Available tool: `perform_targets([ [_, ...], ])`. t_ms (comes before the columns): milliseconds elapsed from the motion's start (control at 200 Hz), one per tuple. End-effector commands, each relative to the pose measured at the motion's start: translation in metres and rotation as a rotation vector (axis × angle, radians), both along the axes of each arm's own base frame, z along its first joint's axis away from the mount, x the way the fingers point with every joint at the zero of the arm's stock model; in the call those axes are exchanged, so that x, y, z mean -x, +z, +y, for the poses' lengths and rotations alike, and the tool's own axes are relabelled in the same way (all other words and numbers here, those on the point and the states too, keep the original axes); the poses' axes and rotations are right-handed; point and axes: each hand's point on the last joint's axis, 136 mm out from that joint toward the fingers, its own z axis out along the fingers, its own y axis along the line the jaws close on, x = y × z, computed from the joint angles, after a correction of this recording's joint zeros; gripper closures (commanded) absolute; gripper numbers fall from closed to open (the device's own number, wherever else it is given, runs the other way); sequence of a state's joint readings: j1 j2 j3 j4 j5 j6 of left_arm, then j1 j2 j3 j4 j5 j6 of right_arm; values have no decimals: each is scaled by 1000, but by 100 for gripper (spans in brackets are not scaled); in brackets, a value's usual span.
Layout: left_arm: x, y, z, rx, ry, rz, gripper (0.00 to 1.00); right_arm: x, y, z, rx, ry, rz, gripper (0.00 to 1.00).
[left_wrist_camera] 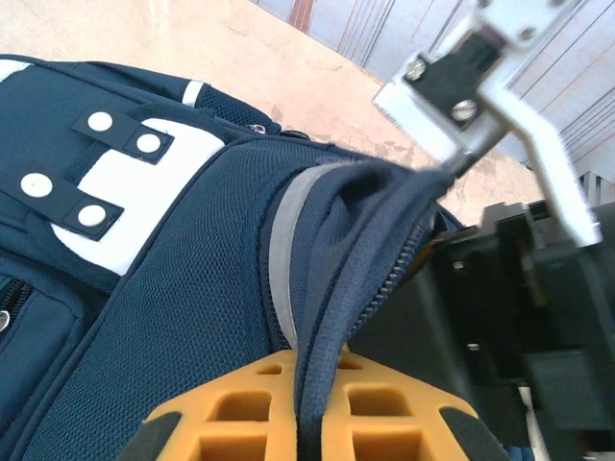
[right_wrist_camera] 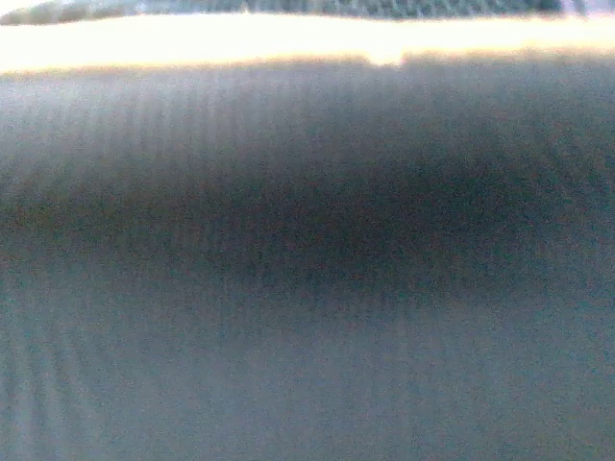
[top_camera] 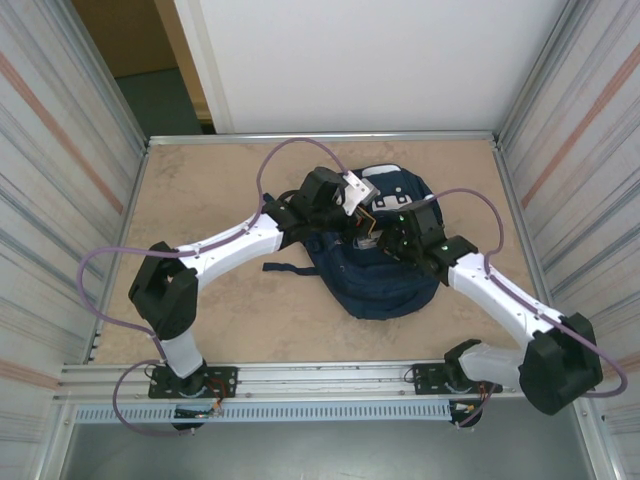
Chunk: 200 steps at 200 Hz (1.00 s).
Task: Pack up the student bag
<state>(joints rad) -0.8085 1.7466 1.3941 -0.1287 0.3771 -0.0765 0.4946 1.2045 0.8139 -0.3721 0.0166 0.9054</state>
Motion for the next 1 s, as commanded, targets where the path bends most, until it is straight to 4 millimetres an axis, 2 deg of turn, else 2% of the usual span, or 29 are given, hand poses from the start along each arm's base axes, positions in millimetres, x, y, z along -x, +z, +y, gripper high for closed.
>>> perform_targets([
  [0,0,52,-13,160,-49,-87,100,-13,-14,0,102,27,-50,80],
  [110,0,52,-14,165,-45,-61,100,-21,-27,-2,172,40,-75,83],
  [205,4,53,-15,183,-60,-45,100,-29,-29,-1,187,59,-99,85],
  [356,4,42,-15,175,-55,-24,100,-44,-17,9,163,81,-179,86],
  [491,-1,23,-12,131,-34,-31,100,-45,-7,10,145,91,-223,85],
  [571,-5,8,-11,92,-17,-24,100,-36,-3,11,119,111,-210,82],
  [666,-12,-12,-5,36,22,-5,100,-15,4,7,94,126,-185,79],
  [731,-14,-24,-5,22,24,9,98,1,8,-3,96,120,-182,78],
  [787,-13,-34,-6,13,16,30,96,16,6,-20,135,95,-172,77],
  [827,-13,-39,-8,4,14,51,91,25,-2,-35,191,71,-148,77],
  [872,-11,-43,-8,-9,11,82,82,35,-3,-51,226,50,-143,76],
  [912,-7,-46,-9,-17,3,100,74,42,-7,-60,240,47,-120,76],
  [997,3,-48,-8,-28,-5,122,64,50,-3,-73,224,22,-106,74],
])
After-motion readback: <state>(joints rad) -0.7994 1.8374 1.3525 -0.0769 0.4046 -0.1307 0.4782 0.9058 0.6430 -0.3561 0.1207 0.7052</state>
